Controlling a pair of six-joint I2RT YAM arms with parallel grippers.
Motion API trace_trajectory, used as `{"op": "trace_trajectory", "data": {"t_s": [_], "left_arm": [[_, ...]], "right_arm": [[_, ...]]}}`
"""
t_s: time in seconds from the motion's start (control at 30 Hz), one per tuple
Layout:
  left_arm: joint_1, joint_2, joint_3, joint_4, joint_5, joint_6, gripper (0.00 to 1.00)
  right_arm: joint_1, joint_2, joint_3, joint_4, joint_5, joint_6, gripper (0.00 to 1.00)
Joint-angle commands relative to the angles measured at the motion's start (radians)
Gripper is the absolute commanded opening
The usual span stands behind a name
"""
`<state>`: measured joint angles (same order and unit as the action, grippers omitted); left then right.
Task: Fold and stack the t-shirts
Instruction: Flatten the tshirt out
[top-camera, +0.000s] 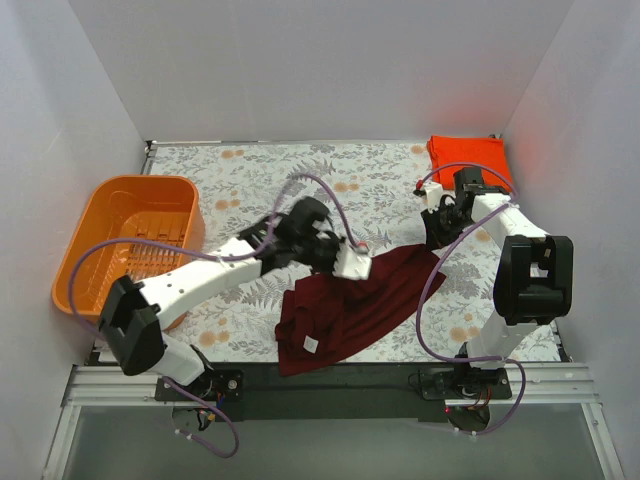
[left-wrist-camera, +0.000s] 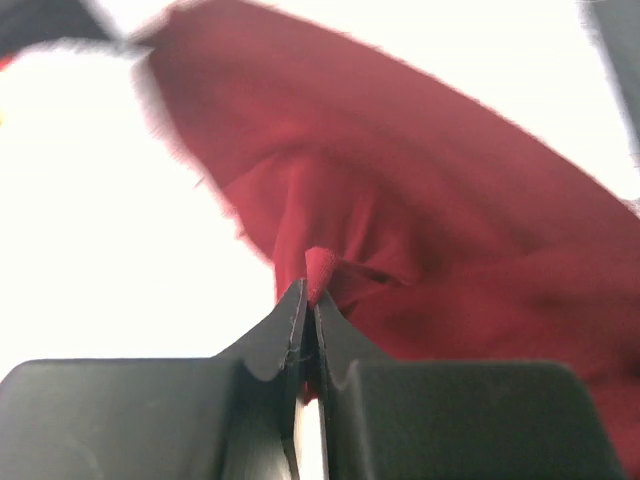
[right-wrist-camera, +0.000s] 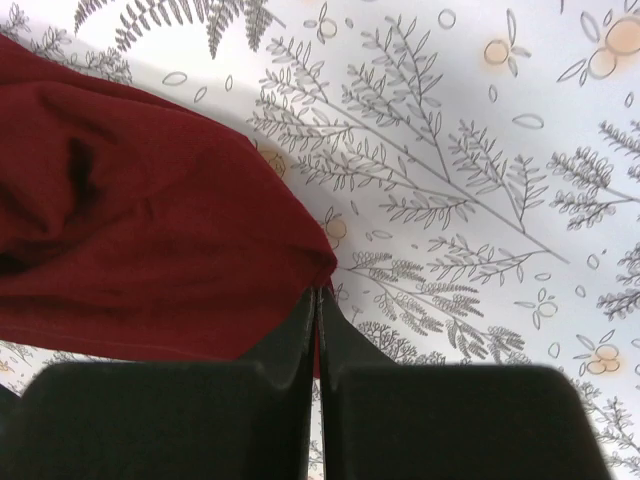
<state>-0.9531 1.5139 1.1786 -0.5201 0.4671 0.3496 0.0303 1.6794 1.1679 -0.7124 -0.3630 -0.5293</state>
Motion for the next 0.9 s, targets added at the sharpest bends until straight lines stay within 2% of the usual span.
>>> {"op": "trace_trajectory", "data": {"t_s": [0.0, 0.03, 0.07, 0.1, 0.17, 0.3, 0.43, 0.6, 0.77, 0.87], "left_arm": [[0.225, -0.141, 0.061, -0.050, 0.067, -0.193, 0.00], [0.284, -0.149, 0.068, -0.043, 0.065, -0.216, 0.00], [0.392, -0.153, 0.082, -0.003, 0.058, -0.237, 0.00], [0.442, -0.150, 0.096, 0.012, 0.048, -0.263, 0.00], [0.564, -0.130, 0.145, 0.064, 0.013, -0.343, 0.00], [0.675, -0.063, 0.213, 0.054, -0.005, -0.423, 0.00], [0.686, -0.026, 0.197, 0.081, -0.065, -0.429, 0.00], [0.708, 0.029, 0.220, 0.083, -0.073, -0.468, 0.00], [0.711, 0.058, 0.243, 0.078, -0.068, -0.482, 0.00], [0.712, 0.066, 0.250, 0.078, -0.073, -0.489, 0.00]], "right_arm": [[0.019, 0.019, 0.099, -0.018, -0.054, 0.017, 0.01], [0.019, 0.025, 0.117, -0.025, -0.095, 0.037, 0.09], [0.019, 0.026, 0.131, -0.032, -0.114, 0.046, 0.19], [0.020, 0.025, 0.144, -0.036, -0.132, 0.051, 0.40], [0.014, 0.014, 0.170, -0.044, -0.157, 0.064, 0.52], [-0.016, -0.003, 0.159, -0.062, -0.128, 0.046, 0.53], [-0.020, -0.004, 0.096, -0.070, -0.041, -0.011, 0.48], [-0.021, 0.039, 0.065, -0.070, 0.009, -0.034, 0.45], [-0.021, 0.085, 0.052, -0.064, 0.047, -0.052, 0.48], [-0.020, 0.106, 0.042, -0.058, 0.075, -0.051, 0.45]]}}
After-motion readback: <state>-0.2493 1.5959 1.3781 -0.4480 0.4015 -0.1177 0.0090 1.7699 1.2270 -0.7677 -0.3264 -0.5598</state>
